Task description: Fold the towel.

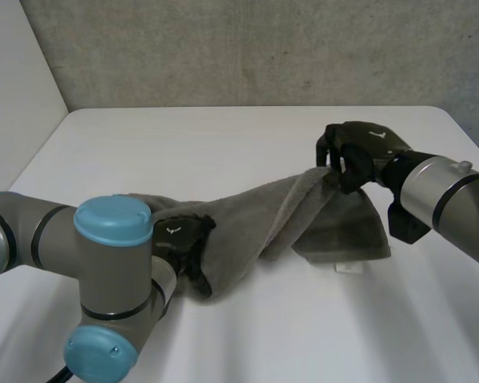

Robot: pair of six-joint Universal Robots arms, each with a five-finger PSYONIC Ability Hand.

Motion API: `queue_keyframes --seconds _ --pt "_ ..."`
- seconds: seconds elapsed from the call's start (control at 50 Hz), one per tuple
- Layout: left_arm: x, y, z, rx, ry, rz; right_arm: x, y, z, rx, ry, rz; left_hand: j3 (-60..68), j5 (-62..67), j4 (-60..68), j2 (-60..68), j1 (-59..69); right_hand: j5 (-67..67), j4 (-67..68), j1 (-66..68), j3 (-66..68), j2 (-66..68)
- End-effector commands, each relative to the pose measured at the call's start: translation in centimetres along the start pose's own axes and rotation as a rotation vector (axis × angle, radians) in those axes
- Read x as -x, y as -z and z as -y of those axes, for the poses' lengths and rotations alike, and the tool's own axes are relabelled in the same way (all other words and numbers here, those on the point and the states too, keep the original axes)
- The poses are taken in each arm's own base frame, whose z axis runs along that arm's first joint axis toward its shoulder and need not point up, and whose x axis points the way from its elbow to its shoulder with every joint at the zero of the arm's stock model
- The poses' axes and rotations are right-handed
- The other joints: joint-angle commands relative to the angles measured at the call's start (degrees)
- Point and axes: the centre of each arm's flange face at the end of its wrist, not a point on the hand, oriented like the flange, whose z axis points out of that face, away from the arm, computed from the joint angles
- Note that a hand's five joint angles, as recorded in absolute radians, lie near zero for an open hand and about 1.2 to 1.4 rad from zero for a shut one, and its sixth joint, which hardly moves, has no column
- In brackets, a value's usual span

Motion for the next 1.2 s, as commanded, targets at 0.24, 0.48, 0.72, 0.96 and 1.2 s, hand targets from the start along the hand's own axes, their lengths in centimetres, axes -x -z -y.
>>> queue_keyframes --seconds 0.24,0.48,0.72,0.96,1.2 --pt "2.3 1.7 -1.4 0.057 -0.099 0.050 -2.1 -0.6 -0.7 -0.001 0.001 -0.055 5.0 -3.9 4.2 4.6 4.3 3.6 3.3 4.5 3.7 5.6" --pt "2.5 1.9 -0.5 0.024 -0.117 0.053 -2.3 -0.7 -0.8 -0.005 0.005 -0.061 43.4 34.5 42.7 43.1 42.7 3.6 3.3 4.5 3.7 5.6" --pt "2.7 3.9 2.9 -0.082 -0.109 0.055 -2.4 0.0 0.6 -0.039 0.149 -0.060 62.4 53.4 61.6 62.0 61.6 3.6 3.3 4.5 3.7 5.6" --pt "4.7 11.3 14.7 -0.454 -0.090 0.048 0.2 6.1 9.7 -0.211 0.506 -0.103 62.4 53.4 61.6 62.0 61.6 3.6 3.3 4.5 3.7 5.6" --pt "6.8 9.6 14.1 -0.305 -0.034 0.044 1.2 5.1 5.4 0.109 0.606 0.092 62.4 53.4 61.6 62.0 61.6 3.6 3.3 4.5 3.7 5.6"
